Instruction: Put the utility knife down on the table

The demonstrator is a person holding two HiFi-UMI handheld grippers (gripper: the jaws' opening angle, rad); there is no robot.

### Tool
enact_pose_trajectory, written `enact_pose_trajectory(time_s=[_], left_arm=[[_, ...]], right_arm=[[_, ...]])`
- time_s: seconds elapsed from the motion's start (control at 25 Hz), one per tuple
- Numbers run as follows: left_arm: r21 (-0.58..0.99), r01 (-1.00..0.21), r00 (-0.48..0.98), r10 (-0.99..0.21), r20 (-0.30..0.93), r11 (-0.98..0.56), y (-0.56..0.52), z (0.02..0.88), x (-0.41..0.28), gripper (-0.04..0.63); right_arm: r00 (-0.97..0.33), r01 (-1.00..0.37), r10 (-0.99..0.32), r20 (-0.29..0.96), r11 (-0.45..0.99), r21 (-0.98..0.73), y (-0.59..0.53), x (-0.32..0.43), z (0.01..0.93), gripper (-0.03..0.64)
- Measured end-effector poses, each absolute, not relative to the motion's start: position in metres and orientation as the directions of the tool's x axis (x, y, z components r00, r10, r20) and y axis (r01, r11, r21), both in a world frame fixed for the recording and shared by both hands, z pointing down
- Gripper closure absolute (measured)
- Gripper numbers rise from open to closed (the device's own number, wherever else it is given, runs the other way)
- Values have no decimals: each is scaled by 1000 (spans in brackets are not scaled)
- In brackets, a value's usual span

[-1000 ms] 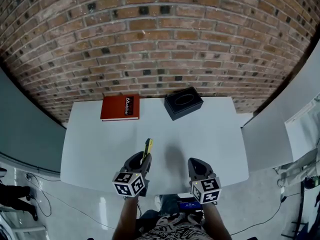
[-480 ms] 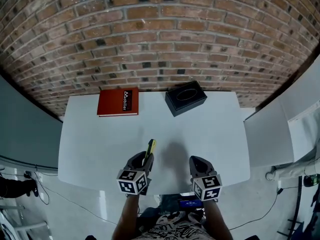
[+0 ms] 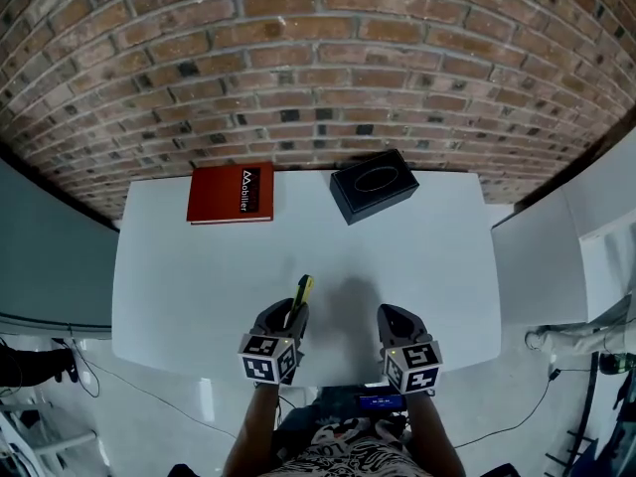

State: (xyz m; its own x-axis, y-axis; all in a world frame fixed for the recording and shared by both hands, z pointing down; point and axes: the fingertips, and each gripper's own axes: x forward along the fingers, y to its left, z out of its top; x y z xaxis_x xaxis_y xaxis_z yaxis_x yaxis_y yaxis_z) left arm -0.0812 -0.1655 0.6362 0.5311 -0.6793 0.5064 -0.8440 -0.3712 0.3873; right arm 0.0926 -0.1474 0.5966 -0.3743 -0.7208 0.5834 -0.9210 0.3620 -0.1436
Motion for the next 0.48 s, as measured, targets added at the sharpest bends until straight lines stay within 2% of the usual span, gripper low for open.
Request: enact_pose_trajectory(time_s=[0.48], left_arm=[[356,-860,510,-625,591,-365,-166,677,-79,469]], right_arm=[[-379,-917,-672,636,366,-160,-162,92,631,617]])
